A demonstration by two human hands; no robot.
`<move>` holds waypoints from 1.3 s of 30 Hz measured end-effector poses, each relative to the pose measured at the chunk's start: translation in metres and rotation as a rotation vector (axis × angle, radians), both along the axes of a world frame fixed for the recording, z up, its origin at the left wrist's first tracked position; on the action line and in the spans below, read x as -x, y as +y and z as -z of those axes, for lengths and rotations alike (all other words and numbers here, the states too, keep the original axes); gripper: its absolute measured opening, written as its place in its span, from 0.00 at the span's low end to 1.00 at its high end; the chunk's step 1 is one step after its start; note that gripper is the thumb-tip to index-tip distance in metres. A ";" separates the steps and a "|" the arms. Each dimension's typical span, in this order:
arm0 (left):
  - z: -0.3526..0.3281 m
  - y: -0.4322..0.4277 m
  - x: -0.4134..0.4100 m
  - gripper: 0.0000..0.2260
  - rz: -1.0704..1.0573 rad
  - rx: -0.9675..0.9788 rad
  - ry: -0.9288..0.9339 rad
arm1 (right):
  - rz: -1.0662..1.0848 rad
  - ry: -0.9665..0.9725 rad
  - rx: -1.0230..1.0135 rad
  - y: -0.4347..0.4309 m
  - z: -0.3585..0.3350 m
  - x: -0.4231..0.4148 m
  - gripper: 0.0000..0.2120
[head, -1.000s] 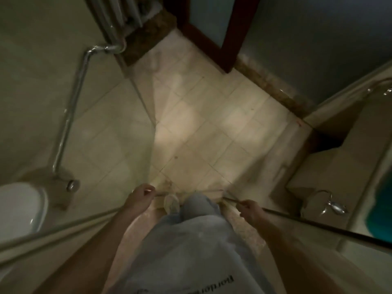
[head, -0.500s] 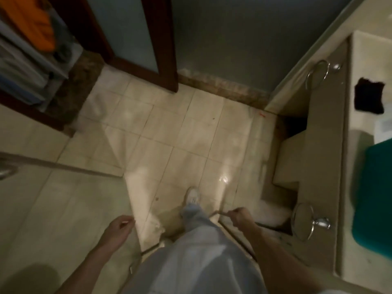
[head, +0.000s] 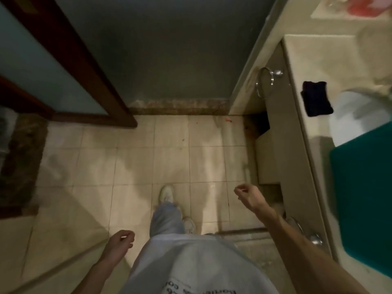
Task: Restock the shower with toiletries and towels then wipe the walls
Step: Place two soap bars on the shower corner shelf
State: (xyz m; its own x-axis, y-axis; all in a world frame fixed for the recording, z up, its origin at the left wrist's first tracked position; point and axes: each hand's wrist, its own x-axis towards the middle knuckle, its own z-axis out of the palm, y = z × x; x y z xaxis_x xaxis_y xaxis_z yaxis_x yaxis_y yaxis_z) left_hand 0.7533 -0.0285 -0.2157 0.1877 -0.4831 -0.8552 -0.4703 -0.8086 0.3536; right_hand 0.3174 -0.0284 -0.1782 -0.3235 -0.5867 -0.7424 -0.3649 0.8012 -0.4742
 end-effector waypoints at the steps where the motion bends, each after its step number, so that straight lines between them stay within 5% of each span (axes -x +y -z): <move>1: 0.005 -0.027 0.009 0.05 0.035 -0.015 0.010 | 0.056 -0.003 -0.019 0.005 0.002 0.011 0.14; 9: 0.006 -0.215 0.121 0.07 0.361 0.050 0.068 | 0.408 0.131 -0.206 0.082 0.011 0.047 0.06; 18: -0.053 -0.325 0.380 0.04 0.879 0.244 0.332 | 0.881 0.185 0.009 0.085 -0.037 0.039 0.03; 26: -0.186 -0.193 0.565 0.07 1.471 0.592 0.947 | 1.040 0.691 0.546 0.082 -0.194 0.099 0.09; 30: -0.239 -0.114 0.624 0.06 1.349 0.867 1.289 | 1.100 0.960 0.658 0.119 -0.234 0.146 0.08; 35: -0.262 -0.041 0.692 0.07 1.502 0.775 1.413 | 1.166 1.006 0.417 0.183 -0.225 0.203 0.10; 39: -0.256 0.003 0.736 0.06 1.903 0.528 1.206 | 1.110 1.113 0.078 0.225 -0.201 0.229 0.12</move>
State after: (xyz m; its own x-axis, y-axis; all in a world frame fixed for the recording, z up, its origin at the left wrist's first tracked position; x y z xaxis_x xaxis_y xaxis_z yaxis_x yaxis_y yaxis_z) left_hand 0.0169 -0.0257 0.0400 -0.9043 0.4262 0.0244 0.1956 0.3629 0.9110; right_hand 0.0884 0.1966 0.0230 -0.9439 0.2816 0.1722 0.1850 0.8835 -0.4304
